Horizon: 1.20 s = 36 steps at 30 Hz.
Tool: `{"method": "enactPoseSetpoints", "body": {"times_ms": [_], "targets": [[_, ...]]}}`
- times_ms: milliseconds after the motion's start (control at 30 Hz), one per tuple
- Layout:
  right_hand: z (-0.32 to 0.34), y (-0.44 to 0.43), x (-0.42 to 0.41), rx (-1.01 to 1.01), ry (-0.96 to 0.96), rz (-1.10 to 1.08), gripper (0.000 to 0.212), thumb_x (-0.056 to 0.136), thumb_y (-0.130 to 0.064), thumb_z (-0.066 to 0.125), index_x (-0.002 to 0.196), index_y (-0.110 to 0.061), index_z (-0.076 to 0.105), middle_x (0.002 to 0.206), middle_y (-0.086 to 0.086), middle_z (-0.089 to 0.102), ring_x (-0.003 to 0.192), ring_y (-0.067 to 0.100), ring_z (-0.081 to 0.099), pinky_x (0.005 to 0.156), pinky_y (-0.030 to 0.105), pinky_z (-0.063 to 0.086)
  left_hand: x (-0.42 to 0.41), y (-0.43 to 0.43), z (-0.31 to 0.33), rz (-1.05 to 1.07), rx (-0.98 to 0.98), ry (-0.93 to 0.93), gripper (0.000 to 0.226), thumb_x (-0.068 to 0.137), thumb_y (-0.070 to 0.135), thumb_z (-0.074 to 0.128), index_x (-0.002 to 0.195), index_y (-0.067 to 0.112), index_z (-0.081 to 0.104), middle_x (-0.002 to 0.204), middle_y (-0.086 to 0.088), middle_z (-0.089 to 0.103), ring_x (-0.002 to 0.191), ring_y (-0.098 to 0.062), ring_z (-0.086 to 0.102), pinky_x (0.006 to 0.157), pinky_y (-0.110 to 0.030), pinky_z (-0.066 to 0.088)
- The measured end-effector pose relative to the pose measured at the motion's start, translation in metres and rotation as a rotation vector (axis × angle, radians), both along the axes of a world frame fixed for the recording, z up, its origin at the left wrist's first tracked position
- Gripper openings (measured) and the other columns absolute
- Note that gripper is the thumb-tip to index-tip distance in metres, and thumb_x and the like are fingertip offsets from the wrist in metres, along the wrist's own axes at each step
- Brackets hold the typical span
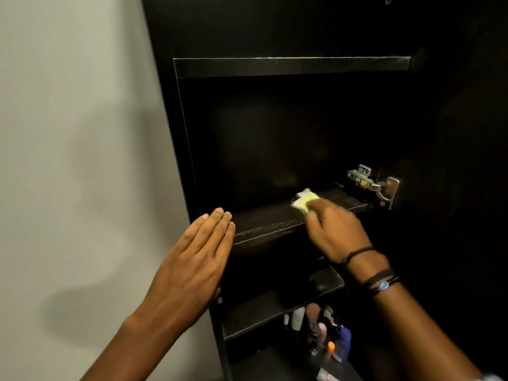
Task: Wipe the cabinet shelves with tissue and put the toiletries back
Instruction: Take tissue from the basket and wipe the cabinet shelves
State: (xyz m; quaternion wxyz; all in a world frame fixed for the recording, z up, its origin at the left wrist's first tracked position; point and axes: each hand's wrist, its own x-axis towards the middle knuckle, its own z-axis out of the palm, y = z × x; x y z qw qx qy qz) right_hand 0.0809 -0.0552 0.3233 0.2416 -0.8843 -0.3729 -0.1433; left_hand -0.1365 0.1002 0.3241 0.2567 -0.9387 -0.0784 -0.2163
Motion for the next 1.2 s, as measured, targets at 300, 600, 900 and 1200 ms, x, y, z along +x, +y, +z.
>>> {"method": "enactPoseSetpoints", "body": {"times_ms": [300, 600, 900, 1200], "targets": [[0.005, 0.037, -0.079, -0.013, 0.062, 0.584, 0.034, 0.088, -0.023, 0.037, 0.117, -0.021, 0.055, 0.130, -0.001, 0.057, 0.118, 0.012, 0.050, 0.104, 0.016, 0.033, 0.005, 0.010, -0.003, -0.006, 0.093, -0.192, 0.056, 0.091, 0.006, 0.008, 0.136, -0.006, 0.039, 0.147, -0.024, 0.032, 0.140, -0.037, 0.023, 0.114, -0.047, 0.016], [0.022, -0.001, 0.084, -0.193, 0.210, -0.108, 0.036, 0.093, -0.029, 0.033, 0.110, -0.016, 0.062, 0.118, 0.016, 0.063, 0.101, 0.033, 0.060, 0.081, 0.035, 0.043, 0.011, 0.013, -0.009, -0.061, 0.126, -0.183, 0.052, 0.085, 0.001, 0.026, 0.134, -0.005, 0.042, 0.144, -0.026, 0.037, 0.138, -0.036, 0.027, 0.113, -0.045, 0.010], [0.006, 0.070, -0.057, -0.104, 0.172, 0.661, 0.032, 0.082, -0.038, 0.033, 0.102, -0.026, 0.056, 0.110, -0.005, 0.064, 0.097, 0.019, 0.062, 0.084, 0.041, 0.052, 0.029, 0.013, 0.036, -0.015, 0.179, -0.358, 0.062, 0.083, 0.015, 0.029, 0.143, 0.001, 0.031, 0.155, -0.019, 0.017, 0.145, -0.031, 0.007, 0.119, -0.048, 0.002], [0.018, 0.004, 0.102, -0.151, 0.114, -0.158, 0.031, 0.093, -0.017, 0.042, 0.116, -0.010, 0.062, 0.123, 0.015, 0.062, 0.109, 0.033, 0.060, 0.089, 0.035, 0.046, 0.033, 0.027, 0.030, -0.009, 0.218, -0.276, 0.054, 0.085, 0.007, 0.025, 0.135, 0.005, 0.046, 0.149, -0.019, 0.033, 0.145, -0.033, 0.007, 0.117, -0.049, -0.009]]}}
